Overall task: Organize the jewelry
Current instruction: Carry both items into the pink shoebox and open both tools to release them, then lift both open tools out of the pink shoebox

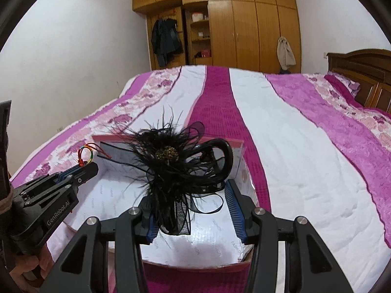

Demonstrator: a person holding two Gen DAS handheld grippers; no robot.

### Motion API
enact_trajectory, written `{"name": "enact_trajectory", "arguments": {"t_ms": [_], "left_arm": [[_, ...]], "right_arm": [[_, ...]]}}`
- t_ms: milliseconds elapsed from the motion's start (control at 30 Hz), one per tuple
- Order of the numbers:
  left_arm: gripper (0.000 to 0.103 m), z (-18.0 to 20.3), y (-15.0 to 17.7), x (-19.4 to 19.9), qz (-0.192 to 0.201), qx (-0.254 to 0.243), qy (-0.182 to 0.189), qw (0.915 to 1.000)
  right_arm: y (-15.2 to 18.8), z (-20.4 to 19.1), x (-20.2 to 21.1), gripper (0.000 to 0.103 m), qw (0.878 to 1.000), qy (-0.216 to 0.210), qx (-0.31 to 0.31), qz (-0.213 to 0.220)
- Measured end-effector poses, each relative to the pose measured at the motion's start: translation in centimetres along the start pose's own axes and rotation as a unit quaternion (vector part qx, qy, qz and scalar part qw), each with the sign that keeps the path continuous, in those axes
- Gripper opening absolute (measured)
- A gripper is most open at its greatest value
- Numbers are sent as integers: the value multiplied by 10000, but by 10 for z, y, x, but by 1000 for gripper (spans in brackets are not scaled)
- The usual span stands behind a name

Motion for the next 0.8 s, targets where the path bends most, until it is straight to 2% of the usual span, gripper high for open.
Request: {"name": "enact_trajectory", "arguments": {"t_ms": [167, 333, 433, 500, 600, 800], "left_arm": [[2, -1, 12, -18, -416, 85, 2, 9991], [4, -1, 18, -23, -614, 170, -38, 9980], [15, -4, 19, -25, -688, 232, -90, 9973], [28, -5, 19, -25, -725, 262, -78, 9970], [34, -2, 19, -23, -760, 233, -7, 9968], [40, 1, 19, -10, -725, 228, 101, 9971]], "right_arm": [[6, 5, -22, 51, 9996, -33, -100, -277], [12, 11, -36, 52, 9986, 22, -161, -504], [15, 14, -42, 54, 9977, -5, -259, -620], [17, 15, -45, 60, 9969, -51, -322, -717], [19, 16, -46, 68, 9966, -81, -369, -738], [15, 12, -33, 73, 9975, -109, -317, -615]]}}
Point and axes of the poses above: each gripper's, at about its wrist camera, not at the fingertips, and x roughly against the way its jaws point, z to its right, y to its underside, the point moved 9 cm from there along -x, roughly the way its jaws point, and after that the axes turned 14 degrees about -z, right-handed, at the moved point
